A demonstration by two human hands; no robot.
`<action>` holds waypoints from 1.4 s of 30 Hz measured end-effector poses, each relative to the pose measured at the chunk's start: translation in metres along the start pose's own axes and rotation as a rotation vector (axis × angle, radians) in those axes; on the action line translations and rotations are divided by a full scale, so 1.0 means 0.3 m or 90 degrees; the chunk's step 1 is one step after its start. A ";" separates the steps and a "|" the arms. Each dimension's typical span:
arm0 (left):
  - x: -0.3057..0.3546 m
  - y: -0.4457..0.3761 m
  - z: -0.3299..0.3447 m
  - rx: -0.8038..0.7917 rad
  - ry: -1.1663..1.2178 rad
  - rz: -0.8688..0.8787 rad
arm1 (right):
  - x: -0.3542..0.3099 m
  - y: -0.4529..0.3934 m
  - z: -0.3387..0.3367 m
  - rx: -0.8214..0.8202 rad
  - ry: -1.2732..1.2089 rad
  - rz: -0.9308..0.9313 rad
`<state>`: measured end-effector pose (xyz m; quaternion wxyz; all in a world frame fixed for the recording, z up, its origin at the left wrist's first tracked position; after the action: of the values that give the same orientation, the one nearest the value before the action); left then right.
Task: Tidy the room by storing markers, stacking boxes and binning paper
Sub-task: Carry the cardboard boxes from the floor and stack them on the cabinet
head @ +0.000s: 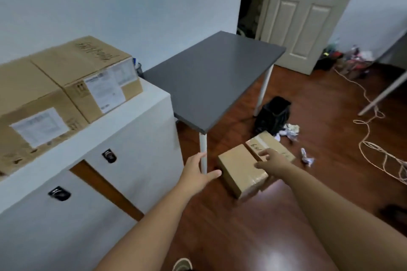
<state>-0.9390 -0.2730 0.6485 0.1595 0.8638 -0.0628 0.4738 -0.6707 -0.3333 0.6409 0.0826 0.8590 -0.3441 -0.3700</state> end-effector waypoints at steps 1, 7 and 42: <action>0.031 -0.020 0.078 -0.028 -0.015 0.006 | 0.085 -0.014 -0.048 0.002 -0.019 0.050; 0.080 -0.216 0.419 -0.142 -0.091 -0.009 | 0.482 -0.148 -0.149 0.041 -0.046 0.215; -1.288 -1.069 1.728 -0.181 -0.074 -0.656 | 1.449 -1.678 0.866 -0.082 -0.127 0.367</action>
<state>-0.6517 -0.1613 -0.0040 0.4831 0.7775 0.2967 0.2724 -0.3710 -0.2101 0.0046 0.2043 0.6785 -0.5558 -0.4347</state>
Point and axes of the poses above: each hand's wrist, its own y-axis away from the middle knuckle, its own z-axis out of the palm, x = y × z, the point moved 8 cm from there along -y, towards the middle knuckle, and after that the axes turned 9 degrees about x, right-handed, at the moved point
